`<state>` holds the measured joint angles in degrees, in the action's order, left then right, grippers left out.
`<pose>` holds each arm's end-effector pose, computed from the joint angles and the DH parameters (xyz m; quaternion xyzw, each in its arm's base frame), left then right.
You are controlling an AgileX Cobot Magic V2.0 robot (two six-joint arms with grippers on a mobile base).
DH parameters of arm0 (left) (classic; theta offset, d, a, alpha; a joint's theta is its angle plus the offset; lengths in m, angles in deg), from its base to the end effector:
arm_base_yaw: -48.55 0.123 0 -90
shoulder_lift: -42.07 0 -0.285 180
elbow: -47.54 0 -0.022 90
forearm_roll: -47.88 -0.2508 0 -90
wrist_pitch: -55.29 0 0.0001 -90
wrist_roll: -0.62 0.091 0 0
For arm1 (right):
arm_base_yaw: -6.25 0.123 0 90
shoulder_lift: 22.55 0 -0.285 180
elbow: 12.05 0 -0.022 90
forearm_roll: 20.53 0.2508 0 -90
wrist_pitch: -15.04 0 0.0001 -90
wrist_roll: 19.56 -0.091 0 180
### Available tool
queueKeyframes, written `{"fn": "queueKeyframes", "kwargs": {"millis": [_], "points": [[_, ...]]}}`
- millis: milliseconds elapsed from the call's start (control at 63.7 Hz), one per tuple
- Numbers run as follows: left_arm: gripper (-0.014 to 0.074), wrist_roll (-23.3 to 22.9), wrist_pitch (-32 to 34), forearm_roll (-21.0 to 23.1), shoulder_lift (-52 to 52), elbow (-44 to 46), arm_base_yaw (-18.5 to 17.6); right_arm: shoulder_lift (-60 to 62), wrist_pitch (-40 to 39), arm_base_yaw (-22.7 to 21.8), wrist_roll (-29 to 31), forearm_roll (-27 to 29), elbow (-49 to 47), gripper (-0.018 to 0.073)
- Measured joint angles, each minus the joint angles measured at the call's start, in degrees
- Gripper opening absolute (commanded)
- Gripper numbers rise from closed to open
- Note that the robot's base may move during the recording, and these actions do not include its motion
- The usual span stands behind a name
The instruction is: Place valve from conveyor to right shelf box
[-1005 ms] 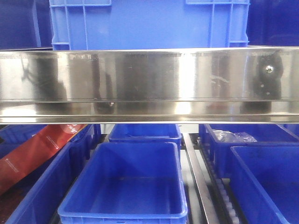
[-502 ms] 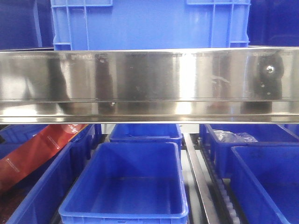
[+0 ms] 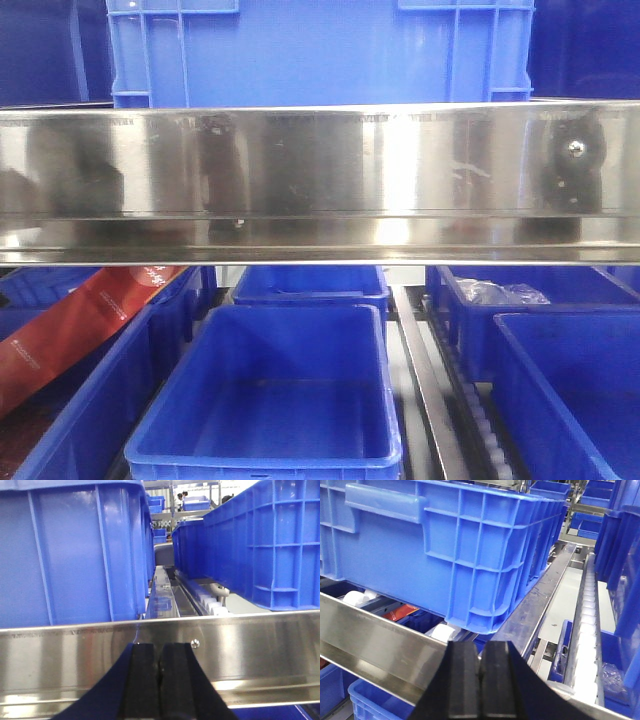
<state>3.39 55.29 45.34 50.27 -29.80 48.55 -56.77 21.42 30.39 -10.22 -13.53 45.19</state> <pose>0.0570 0.0000 0.2121 0.0315 0.6783 0.0340 0.7333 0.0960 0.0444 0.2864 -0.1772 0.7324 0.1291 0.6446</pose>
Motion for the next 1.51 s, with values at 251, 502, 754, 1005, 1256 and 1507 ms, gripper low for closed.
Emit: {"fn": "queueKeyframes", "kwargs": {"millis": [251, 502, 754, 1005, 1256, 1507], "points": [[-0.0111, 0.00, 0.32, 0.00, 0.00, 0.00, 0.00, 0.00, 0.00, 0.00, 0.00, 0.00, 0.00, -0.0162], [-0.0111, 0.00, 0.32, 0.00, -0.09, 0.00, 0.00, 0.00, 0.00, 0.00, 0.00, 0.00, 0.00, -0.0162], [-0.0111, 0.00, 0.32, 0.00, -0.09, 0.00, 0.00, 0.00, 0.00, 0.00, 0.00, 0.00, 0.00, -0.0162], [-0.0111, 0.00, 0.32, 0.00, -0.09, 0.00, 0.00, 3.04, 2.20, -6.42, 0.00, 0.00, 0.00, -0.0162], [-0.0111, 0.00, 0.32, 0.00, -0.09, 0.00, 0.00, 15.57, 4.61, -20.64, -1.58, 0.00, 7.62, -0.0162], [-0.0111, 0.00, 0.44, 0.00, -0.09, 0.00, 0.06, 25.79, 2.53, -26.42, -5.40, 0.00, 19.31, -0.0162]]}}
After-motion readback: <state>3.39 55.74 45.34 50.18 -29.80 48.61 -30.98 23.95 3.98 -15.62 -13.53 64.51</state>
